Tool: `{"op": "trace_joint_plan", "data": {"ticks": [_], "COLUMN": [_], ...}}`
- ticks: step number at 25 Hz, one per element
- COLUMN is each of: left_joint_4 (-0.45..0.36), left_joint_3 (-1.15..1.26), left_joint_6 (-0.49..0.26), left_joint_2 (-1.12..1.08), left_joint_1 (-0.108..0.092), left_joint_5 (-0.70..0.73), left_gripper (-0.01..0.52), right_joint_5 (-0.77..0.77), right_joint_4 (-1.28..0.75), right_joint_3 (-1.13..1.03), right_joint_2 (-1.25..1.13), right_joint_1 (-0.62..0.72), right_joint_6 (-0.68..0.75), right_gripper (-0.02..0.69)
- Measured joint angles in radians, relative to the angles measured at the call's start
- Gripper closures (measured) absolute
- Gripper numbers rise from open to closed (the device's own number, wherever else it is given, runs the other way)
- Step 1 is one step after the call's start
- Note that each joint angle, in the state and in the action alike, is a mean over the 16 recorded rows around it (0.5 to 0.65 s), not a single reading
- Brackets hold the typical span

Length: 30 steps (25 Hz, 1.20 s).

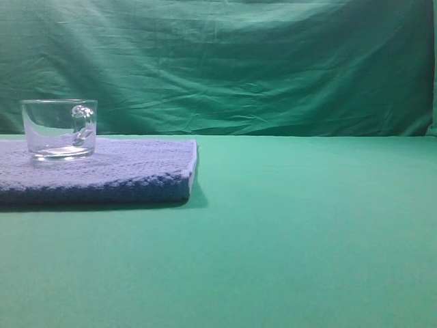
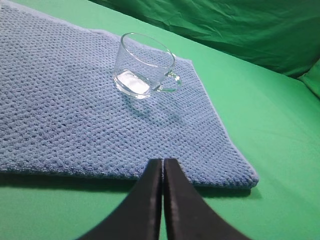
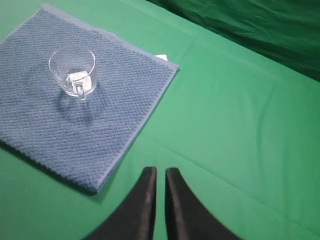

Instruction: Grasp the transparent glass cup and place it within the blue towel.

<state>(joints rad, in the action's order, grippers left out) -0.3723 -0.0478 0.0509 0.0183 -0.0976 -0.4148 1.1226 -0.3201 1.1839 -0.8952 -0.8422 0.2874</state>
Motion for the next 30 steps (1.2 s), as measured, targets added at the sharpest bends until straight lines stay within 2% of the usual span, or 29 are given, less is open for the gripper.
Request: {"op": "trace_joint_plan", "data": {"ticks": [7,13,23,30], "left_joint_4": [0.0,0.0,0.0,0.0], "left_joint_3": [0.0,0.0,0.0,0.0], "left_joint_6": [0.0,0.0,0.0,0.0], "left_joint_2": [0.0,0.0,0.0,0.0], "left_joint_1": [0.0,0.0,0.0,0.0], "left_joint_5": [0.0,0.0,0.0,0.0], "left_gripper": [0.514,0.514,0.514,0.514], "right_joint_5": [0.007,-0.131,-0.497,-0.634], "right_joint_4": [-0.001,-0.009,-0.022,-0.023], "right_joint_3": [-0.169,-0.302,-0.589,-0.827], "right_joint_2": [0.144,0.212,0.413,0.646], "right_joint_1": [0.003,0.059,0.312,0.491], "right_joint_6": [0.006,0.007,0.016,0.03], "right_gripper": [0.61,0.61,0.61,0.61]}}
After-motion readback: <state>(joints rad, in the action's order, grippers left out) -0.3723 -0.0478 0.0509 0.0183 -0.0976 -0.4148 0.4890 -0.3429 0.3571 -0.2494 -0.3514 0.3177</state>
